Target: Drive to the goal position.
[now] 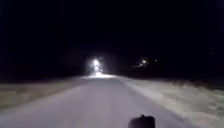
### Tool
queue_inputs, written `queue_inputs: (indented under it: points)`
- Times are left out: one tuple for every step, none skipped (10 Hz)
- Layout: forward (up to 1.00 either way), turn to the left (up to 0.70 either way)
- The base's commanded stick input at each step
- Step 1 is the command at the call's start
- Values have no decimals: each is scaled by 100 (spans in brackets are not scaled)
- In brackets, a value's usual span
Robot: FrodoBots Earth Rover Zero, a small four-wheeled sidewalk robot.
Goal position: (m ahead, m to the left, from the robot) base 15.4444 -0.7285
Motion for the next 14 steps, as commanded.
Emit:
queue_inputs:
  points:
    - [100,0]
    - [100,0]
    - [100,0]
    - [100,0]
    - [100,0]
    - [100,0]
    - [100,0]
    - [100,0]
    - [100,0]
    - [100,0]
    - [100,0]
    - [100,0]
    - [100,0]
    - [100,0]
